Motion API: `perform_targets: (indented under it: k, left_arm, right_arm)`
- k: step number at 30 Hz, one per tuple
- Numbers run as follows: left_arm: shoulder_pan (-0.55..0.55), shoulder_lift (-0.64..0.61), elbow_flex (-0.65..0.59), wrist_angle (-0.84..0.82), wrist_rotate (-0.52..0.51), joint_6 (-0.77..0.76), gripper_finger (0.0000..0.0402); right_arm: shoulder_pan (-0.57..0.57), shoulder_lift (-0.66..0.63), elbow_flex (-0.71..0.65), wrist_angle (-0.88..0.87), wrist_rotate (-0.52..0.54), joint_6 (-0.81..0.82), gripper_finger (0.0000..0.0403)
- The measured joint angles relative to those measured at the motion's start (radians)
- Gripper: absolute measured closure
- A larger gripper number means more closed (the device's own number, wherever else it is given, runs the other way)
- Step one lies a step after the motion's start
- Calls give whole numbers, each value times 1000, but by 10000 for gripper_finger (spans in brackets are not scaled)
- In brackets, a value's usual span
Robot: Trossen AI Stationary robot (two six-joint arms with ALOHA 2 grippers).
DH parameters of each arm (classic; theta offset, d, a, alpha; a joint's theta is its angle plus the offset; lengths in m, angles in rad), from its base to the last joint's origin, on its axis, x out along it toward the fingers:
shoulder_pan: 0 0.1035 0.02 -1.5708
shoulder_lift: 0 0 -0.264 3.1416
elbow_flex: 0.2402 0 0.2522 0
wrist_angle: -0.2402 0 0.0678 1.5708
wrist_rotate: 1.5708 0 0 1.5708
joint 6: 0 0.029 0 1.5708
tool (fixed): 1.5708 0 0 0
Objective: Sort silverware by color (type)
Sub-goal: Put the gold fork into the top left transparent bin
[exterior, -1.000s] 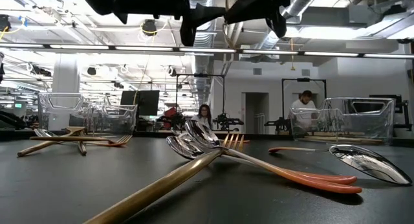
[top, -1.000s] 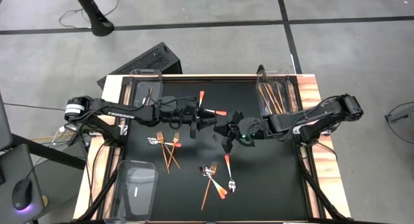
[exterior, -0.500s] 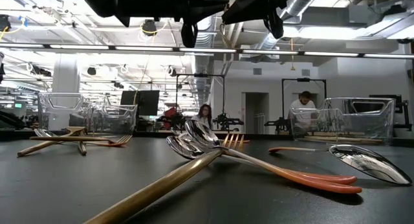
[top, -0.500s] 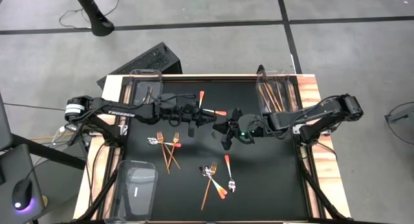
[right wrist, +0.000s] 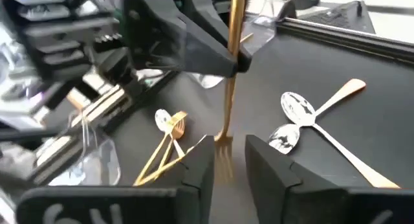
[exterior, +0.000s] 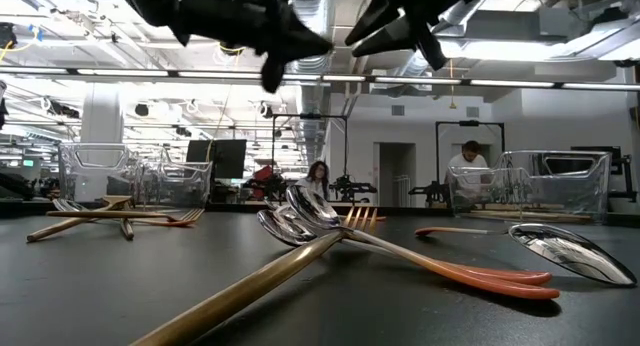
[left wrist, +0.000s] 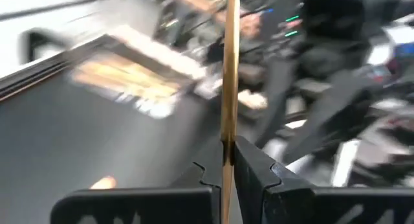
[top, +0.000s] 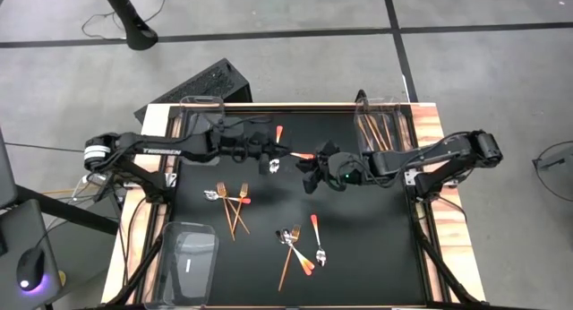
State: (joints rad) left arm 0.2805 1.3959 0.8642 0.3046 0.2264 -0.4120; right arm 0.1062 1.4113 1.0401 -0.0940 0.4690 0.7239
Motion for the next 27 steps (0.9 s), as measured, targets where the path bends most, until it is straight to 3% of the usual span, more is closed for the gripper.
perform_targets:
  k: [4, 9, 12, 17, 27]
  left_arm:
    - [92, -99, 0, -265, -81, 5, 400]
    - [247, -244, 36, -670, -263, 63, 400]
    - [343, -308, 69, -828, -370, 70, 398]
    - [479, -345, 75, -977, -483, 77, 397]
    - [613, -231, 74, -1123, -505, 37, 380]
  right_arm:
    - [-24, 0, 0, -12, -27, 17, 274]
    - [-66, 0, 0, -58, -65, 3, 270]
    - [-99, 0, 0, -67, -82, -23, 270]
    - [-166, 0, 0, -84, -95, -28, 269]
    - [-279, 0, 0, -118, -194, -78, 269]
